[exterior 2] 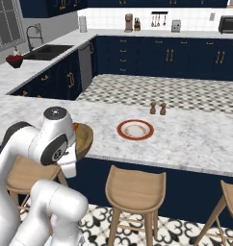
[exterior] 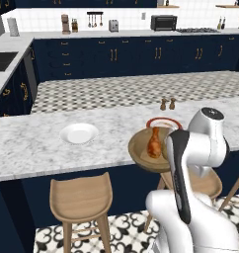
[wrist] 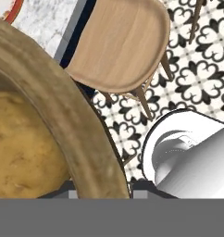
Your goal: Pick the chicken drumstick and potato from their plates and place them in the bowl. Then put the bowl in the fridge.
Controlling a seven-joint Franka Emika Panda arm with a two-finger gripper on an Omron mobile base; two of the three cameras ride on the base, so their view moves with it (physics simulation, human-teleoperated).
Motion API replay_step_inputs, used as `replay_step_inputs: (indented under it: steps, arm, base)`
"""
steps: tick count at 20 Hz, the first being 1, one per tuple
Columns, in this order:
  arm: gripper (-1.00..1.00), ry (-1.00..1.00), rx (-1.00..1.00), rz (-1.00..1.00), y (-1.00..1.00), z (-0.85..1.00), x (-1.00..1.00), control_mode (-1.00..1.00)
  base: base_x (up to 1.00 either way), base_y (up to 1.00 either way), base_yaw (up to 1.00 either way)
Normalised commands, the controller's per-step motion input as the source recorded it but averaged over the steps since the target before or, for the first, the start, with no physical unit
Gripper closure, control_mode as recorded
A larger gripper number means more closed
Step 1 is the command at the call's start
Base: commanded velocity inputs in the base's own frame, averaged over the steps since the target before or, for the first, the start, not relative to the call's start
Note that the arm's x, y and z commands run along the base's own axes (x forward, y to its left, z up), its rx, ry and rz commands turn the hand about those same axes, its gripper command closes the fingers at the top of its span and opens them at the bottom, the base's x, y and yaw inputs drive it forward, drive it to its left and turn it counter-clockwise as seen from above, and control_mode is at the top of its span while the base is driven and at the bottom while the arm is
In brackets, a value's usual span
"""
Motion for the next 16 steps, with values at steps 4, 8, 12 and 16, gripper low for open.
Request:
replay_step_inputs:
  steps: [4, 8, 12, 16]
  arm:
    - [1.0, 0.0, 0.1, 0.12, -0.03, -0.06, -0.14, -1.0]
    - [1.0, 0.01, 0.02, 0.0, -0.04, 0.0, 0.03, -1.0]
    - [1.0, 0.0, 0.0, 0.0, 0.0, 0.0, 0.0, -1.0]
    - [1.0, 0.0, 0.0, 0.0, 0.0, 0.0, 0.0, -1.0]
  base:
    - [0.0, 0.0, 0.0]
    - [0.0, 0.0, 0.0]
    - [0.0, 0.0, 0.0]
    - [0.0, 0.0, 0.0]
